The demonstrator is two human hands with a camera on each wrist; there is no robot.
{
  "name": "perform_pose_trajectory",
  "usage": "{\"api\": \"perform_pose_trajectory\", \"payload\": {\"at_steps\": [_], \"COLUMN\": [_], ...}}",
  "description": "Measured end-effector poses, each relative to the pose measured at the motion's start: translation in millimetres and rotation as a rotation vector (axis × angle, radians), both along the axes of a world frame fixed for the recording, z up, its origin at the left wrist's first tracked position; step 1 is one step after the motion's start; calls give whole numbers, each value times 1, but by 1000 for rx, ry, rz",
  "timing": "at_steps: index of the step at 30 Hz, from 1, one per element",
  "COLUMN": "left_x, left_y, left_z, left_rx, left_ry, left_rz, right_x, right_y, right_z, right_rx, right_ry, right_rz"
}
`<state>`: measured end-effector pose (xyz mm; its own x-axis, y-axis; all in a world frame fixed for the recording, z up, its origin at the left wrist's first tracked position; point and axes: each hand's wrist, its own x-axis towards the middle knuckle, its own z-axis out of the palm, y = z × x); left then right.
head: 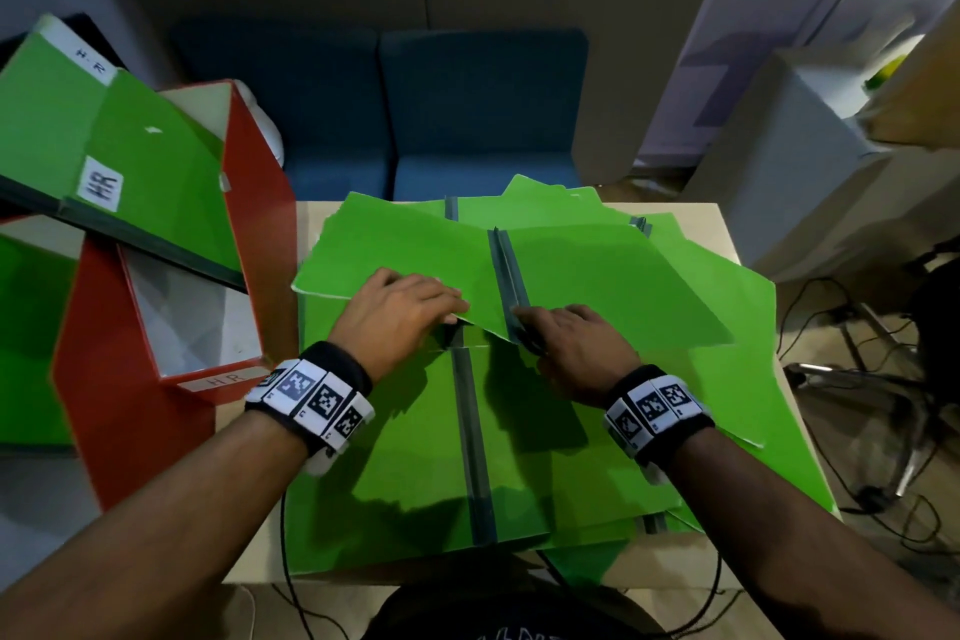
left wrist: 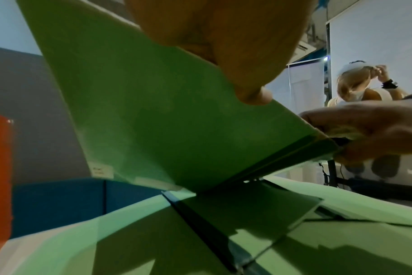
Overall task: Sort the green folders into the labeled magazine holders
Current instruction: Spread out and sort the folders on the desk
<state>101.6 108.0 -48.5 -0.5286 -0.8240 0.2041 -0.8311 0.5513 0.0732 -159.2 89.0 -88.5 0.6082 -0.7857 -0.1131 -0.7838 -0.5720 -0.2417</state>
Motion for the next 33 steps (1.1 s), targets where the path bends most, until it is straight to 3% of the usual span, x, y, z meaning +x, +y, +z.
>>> {"api": "perform_pose_trajectory", "payload": {"at_steps": [5,9,14,21,26,29,33], "left_x": [3,6,6,-4,-22,-32,-34], "left_y": [-11,-12,-19,-33,-47,-48,-45], "left_z": [29,42,60,66,76,74,44], "left_rx": [-51,-81,-312,-437,-434,-380,-134], "left_ry": [-61,-58,-95,29,175,354,475], "left_rz": [-52,-58,22,25,-71,54,235], "right_x": [7,4,2,15,34,34,29], "right_y": [-3,-6,-10,-5,-2,-1,1], "right_z": [10,22,47,74,87,93,104], "right_rx": [-51,-100,-163,-301,-352,-330,-218], "right_ry": [47,-76,-109,-201,-367,-468,-618], "right_rz": [74,76,105,91,-65,-182,-287]}}
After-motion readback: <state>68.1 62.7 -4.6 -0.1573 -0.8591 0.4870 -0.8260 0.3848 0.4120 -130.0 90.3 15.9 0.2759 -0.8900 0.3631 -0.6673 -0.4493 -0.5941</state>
